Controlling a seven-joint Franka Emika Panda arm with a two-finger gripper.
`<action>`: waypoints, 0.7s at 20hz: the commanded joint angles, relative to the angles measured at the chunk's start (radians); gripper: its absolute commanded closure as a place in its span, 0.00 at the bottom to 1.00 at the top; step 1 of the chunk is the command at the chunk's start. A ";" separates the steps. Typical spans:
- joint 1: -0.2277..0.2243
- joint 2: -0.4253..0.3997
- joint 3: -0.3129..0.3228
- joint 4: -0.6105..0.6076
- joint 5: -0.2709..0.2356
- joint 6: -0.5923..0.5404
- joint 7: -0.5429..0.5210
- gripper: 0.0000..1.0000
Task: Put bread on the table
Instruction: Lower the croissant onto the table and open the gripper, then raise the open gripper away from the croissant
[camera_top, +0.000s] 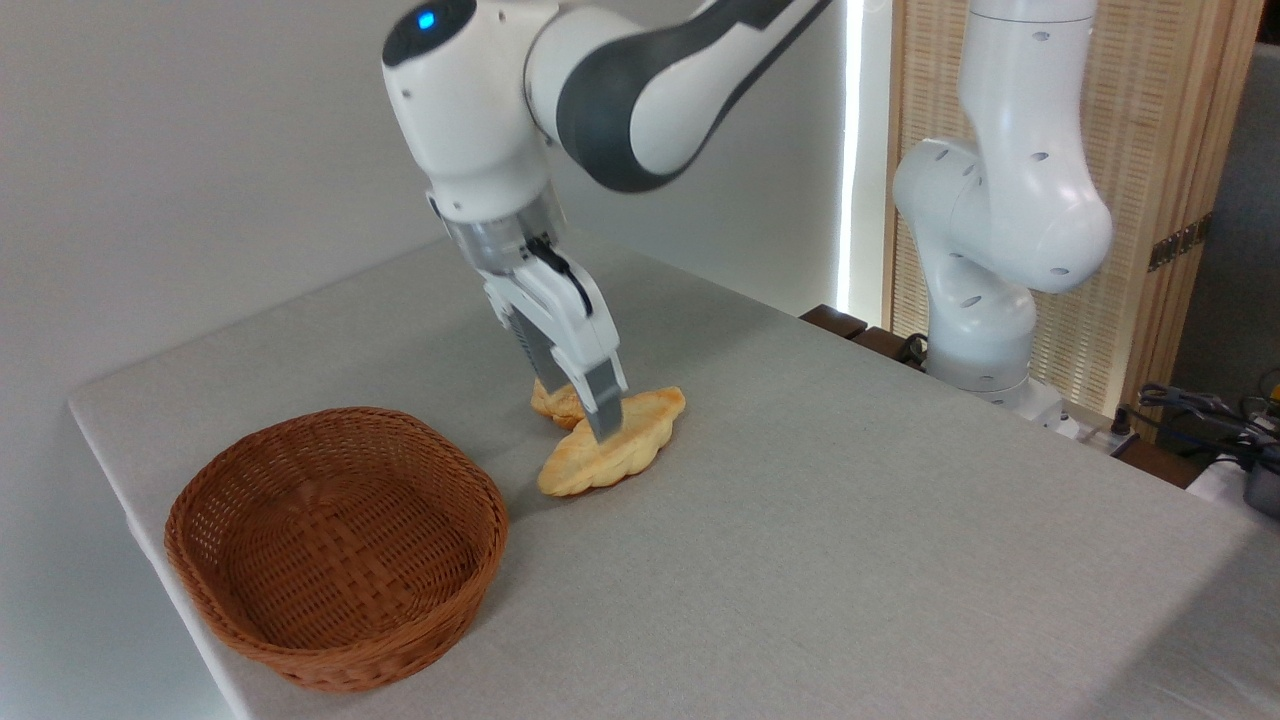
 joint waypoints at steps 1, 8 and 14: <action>-0.004 -0.006 0.003 0.128 0.009 -0.007 0.006 0.00; 0.004 0.008 0.010 0.219 0.101 0.007 -0.011 0.00; 0.030 0.022 0.012 0.219 0.104 0.092 -0.011 0.00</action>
